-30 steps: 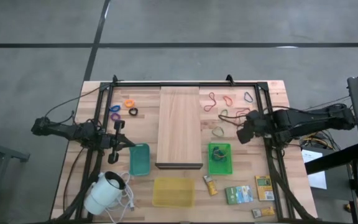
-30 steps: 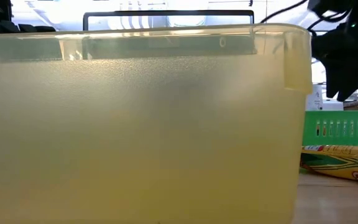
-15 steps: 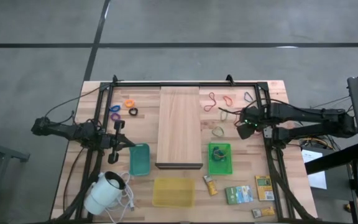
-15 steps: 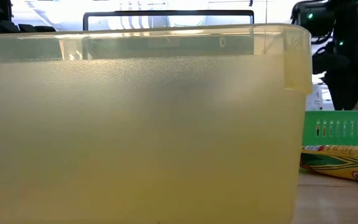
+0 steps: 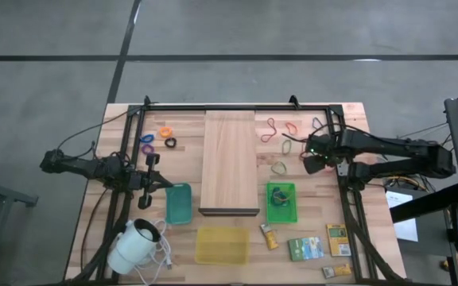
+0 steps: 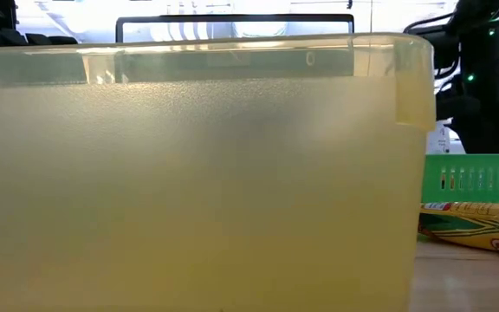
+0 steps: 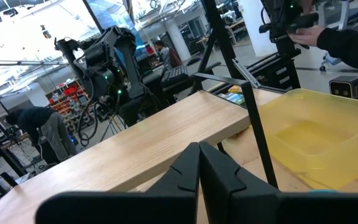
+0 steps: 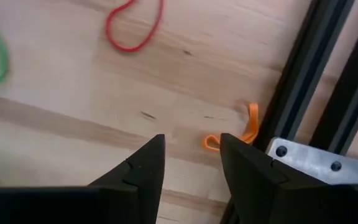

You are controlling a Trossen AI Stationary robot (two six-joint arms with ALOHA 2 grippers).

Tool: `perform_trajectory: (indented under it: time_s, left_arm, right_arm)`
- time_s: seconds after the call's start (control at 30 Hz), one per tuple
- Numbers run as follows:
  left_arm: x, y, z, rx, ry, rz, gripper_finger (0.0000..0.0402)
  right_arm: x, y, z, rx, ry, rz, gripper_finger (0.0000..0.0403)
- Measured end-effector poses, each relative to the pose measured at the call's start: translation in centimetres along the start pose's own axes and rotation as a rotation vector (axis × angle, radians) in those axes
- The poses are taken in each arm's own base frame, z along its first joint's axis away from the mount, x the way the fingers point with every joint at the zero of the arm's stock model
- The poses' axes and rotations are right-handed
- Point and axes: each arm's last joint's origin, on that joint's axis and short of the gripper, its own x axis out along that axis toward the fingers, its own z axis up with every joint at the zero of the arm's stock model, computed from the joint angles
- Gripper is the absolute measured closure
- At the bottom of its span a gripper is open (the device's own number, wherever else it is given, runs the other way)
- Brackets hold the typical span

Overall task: Pick & Place Office Desk Supplies
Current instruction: Put the bottom orange rubber band into the green bin

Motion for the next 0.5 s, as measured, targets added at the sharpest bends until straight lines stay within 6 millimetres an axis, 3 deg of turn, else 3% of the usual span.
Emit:
perform_trajectory:
  time_s: [0.5]
  left_arm:
    - [0.0, 0.0, 0.0, 0.0, 0.0, 0.0, 0.039]
  right_arm:
    - [4.6, 2.1, 1.2, -0.098, 0.185, -0.219, 0.0245]
